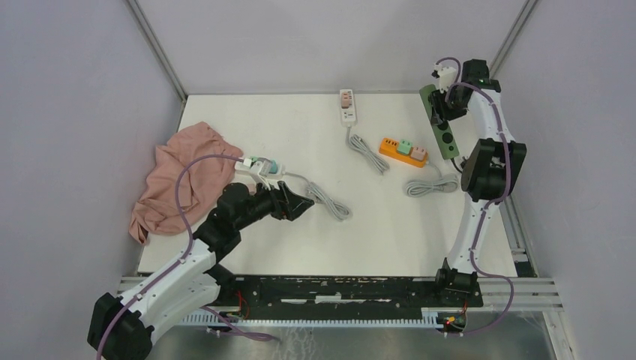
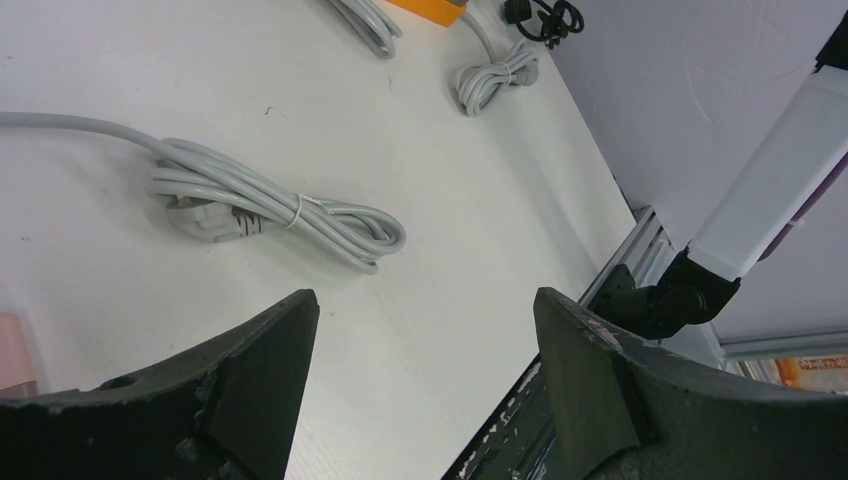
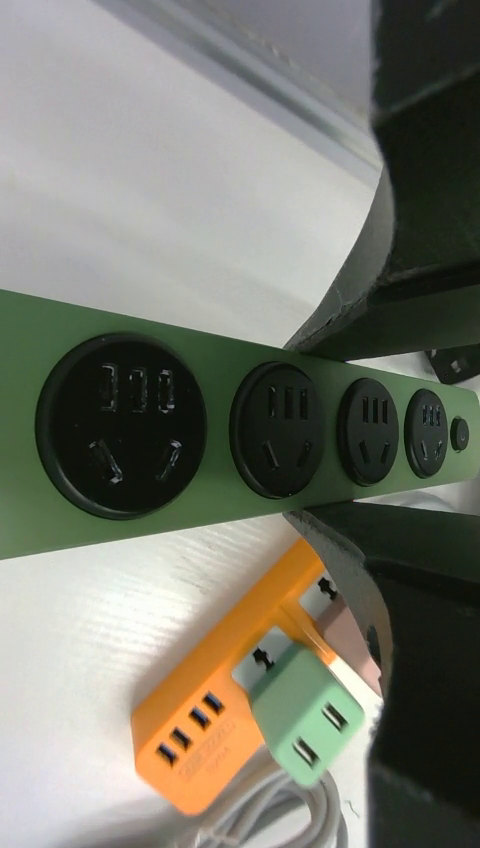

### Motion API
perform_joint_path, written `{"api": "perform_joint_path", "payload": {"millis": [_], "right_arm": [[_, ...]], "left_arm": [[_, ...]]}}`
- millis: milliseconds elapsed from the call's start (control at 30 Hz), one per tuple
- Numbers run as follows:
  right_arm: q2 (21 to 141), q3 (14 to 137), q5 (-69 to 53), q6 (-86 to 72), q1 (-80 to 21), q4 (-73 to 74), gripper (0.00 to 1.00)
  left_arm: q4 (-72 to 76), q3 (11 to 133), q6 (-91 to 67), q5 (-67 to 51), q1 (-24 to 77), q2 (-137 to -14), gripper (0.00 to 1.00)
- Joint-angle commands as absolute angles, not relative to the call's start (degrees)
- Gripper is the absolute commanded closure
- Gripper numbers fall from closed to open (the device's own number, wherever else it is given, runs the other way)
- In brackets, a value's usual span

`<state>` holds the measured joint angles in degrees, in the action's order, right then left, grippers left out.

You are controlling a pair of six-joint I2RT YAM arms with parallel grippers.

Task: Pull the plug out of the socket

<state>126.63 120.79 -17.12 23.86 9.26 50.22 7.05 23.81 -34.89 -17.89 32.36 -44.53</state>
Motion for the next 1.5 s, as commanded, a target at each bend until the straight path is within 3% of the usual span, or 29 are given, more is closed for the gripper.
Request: {"api": "perform_joint_path", "payload": {"millis": [0,267,600,1067,1467], "right_arm": [[129.5,123.3,-14.6,22.2,8.5,47.0,0.95],[133.1,123.4,-12.7,21.8,8.0,47.4,0.82],[134.7,124.0,-8.9,20.6,7.8,46.1,0.5],[134.2,124.4,-8.0,19.8,7.8,45.5,0.28],[120.2,115.4,-16.6,17.4,8.5,42.8,0.25]], "left_arm": [[7.5,24.0,-34.3,-16.8,32.2,-43.8,0.14],[7.6,24.2,-34.3,-16.9,32.2,-44.1,0.14],[7.6,24.3,-34.8,-17.1,32.2,-43.8,0.14],[7.3,24.2,-35.3,-17.1,32.2,-42.9,0.14],[6.9,23.7,-35.8,-16.0,32.2,-41.7,0.14]]}}
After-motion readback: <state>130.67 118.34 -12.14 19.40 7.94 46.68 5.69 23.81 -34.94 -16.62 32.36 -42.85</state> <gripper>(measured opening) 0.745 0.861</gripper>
